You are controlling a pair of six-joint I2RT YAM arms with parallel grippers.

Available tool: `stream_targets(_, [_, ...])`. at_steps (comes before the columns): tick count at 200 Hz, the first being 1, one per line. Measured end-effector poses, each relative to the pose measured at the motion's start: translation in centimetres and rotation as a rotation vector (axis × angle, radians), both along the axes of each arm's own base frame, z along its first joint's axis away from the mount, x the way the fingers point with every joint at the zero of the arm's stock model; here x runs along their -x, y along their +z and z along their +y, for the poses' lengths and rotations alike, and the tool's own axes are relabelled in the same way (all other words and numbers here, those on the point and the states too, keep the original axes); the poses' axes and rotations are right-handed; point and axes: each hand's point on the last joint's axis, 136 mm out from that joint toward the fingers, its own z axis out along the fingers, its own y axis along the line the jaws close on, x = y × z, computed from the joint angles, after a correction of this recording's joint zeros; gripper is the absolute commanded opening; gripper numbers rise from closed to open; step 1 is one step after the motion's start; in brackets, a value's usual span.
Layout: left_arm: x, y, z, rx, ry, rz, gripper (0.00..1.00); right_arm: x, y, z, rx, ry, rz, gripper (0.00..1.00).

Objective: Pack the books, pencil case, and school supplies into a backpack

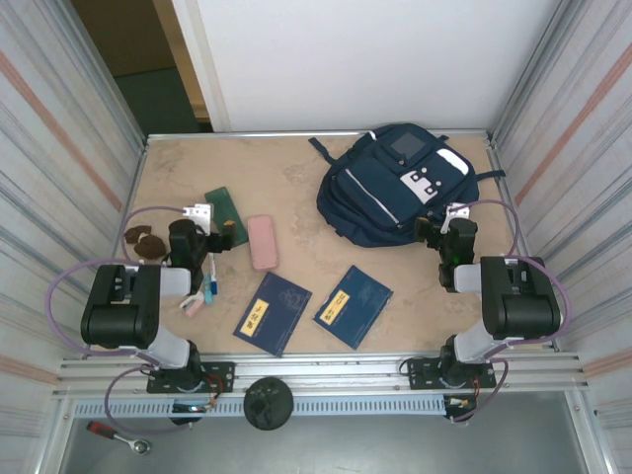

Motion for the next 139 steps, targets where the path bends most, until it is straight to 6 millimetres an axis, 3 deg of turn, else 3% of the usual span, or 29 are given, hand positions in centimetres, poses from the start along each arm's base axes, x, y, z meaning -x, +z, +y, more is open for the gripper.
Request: stream_targets(139, [0.01,0.01,0.08,0.011,-0.009,0.000,0.99,0.00,0.00,0.02,0.001,-0.001,0.000,0.99])
